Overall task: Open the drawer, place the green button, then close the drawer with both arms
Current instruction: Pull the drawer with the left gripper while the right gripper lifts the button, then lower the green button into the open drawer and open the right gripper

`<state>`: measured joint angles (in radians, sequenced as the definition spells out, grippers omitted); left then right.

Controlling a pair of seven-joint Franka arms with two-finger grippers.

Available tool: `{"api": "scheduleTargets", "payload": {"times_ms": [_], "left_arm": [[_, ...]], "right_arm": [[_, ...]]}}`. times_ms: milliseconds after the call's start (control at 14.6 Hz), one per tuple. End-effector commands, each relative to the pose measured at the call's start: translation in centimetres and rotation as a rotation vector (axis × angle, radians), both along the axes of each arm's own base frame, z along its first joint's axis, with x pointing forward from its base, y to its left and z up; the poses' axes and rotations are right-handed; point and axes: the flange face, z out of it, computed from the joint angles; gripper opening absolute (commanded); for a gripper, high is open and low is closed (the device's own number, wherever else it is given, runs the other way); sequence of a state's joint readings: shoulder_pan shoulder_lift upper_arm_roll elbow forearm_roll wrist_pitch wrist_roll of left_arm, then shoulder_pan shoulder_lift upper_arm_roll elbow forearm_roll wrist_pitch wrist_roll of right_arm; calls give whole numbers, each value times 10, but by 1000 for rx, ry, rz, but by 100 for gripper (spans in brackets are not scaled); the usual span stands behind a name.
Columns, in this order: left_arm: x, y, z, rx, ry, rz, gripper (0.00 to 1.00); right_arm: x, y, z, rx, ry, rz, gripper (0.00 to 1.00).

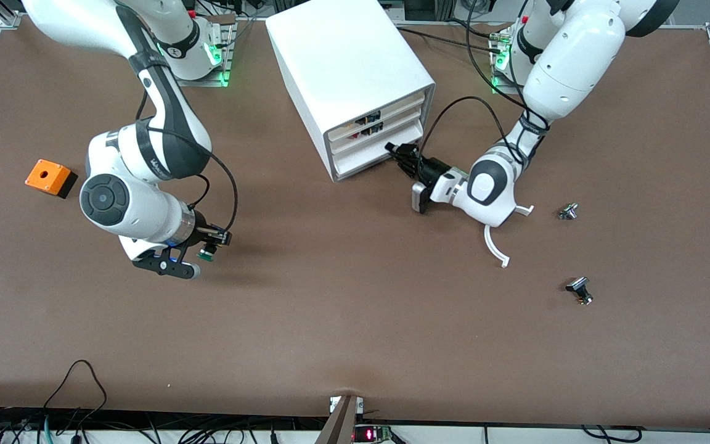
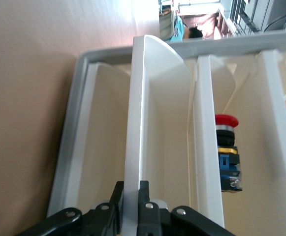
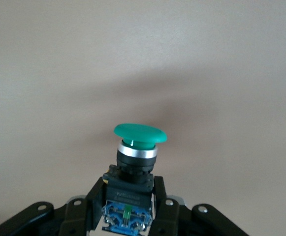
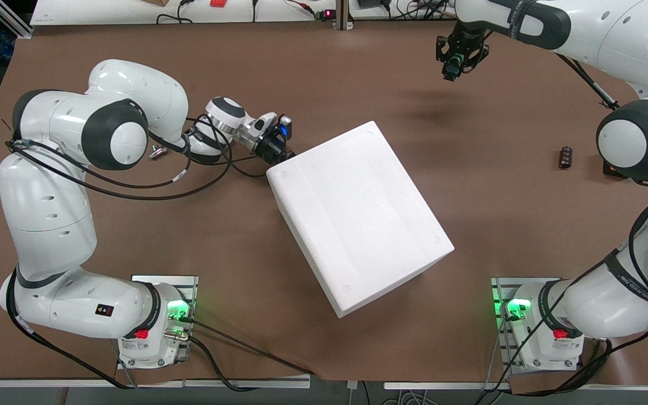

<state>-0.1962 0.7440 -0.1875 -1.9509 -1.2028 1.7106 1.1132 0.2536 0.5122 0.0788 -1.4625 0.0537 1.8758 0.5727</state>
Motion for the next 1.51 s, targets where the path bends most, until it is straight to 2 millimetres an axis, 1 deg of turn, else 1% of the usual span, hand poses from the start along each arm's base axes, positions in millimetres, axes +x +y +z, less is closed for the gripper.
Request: {"api": "scheduleTargets", "payload": {"times_ms": [0, 68, 205, 274, 342, 411, 479, 547, 684, 753, 821, 889, 958, 1026, 1095, 1163, 1232, 1300, 1437], "left_arm": [[25, 12, 10, 23, -5, 51, 0], [35, 19, 12, 31, -13, 67, 0], [51, 36, 11, 50, -31, 97, 0], [60, 44, 9, 60, -39, 112, 0], [66, 46, 7, 67, -44, 109, 0], [74, 51, 7, 78, -51, 111, 0], [82, 57, 6, 89, -55, 124, 0], [87, 60, 5, 93, -61, 130, 0], [91, 63, 3, 97, -65, 137, 0], [91, 63, 3, 97, -65, 137, 0], [91, 63, 3, 98, -64, 137, 4], [93, 65, 3, 98, -65, 140, 30], [94, 69, 4, 96, -69, 147, 69], [96, 71, 7, 85, -84, 146, 100], [98, 74, 11, 86, -90, 147, 100], [103, 77, 24, 88, -96, 151, 100], [109, 83, 39, 97, -93, 161, 100], [112, 85, 51, 107, -57, 168, 100], [120, 83, 87, 144, -18, 189, 100]], "right_arm": [[4, 37, 28, -9, 7, -88, 0], [2, 56, 40, -10, -1, -119, 0], [-2, 90, 57, -5, -17, -201, 0], [-5, 111, 61, -2, -24, -230, 0], [-11, 133, 65, 3, -32, -267, 0], [-16, 153, 63, 6, -35, -303, 0], [-20, 172, 66, 15, -47, -334, 0], [-23, 185, 68, 24, -53, -373, 0], [-38, 216, 69, 42, -68, -431, 0], [-43, 228, 68, 51, -74, -461, 0], [-51, 244, 65, 65, -81, -489, 0], [-58, 258, 63, 78, -86, -522, 0], [-65, 273, 59, 91, -90, -545, 0], [-74, 289, 51, 102, -90, -571, 0], [-81, 303, 44, 114, -94, -603, 0], [-91, 318, 33, 111, -90, -613, 0], [-99, 327, 26, 106, -86, -622, 0], [-106, 336, 17, 97, -80, -638, 0], [-124, 358, -6, 84, -67, -690, 0]]}}
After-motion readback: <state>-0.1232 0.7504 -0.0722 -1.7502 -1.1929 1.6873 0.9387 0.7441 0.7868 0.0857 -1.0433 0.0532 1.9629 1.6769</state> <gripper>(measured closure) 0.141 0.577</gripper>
